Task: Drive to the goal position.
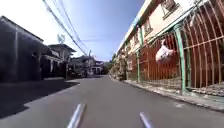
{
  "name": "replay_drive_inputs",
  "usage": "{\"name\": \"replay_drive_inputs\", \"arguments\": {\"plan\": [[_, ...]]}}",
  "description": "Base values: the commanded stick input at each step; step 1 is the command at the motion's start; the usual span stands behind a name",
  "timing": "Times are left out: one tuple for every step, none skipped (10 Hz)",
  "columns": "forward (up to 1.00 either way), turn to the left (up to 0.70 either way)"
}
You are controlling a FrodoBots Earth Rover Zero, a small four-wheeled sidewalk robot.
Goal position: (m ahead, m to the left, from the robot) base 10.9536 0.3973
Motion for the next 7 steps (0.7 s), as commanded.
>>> {"name": "replay_drive_inputs", "arguments": {"plan": [[0.85, 0.0], [0.85, 0.0], [0.85, 0.0], [0.85, 0.0], [0.85, 0.0], [0.85, 0.0], [0.85, 0.0]]}}
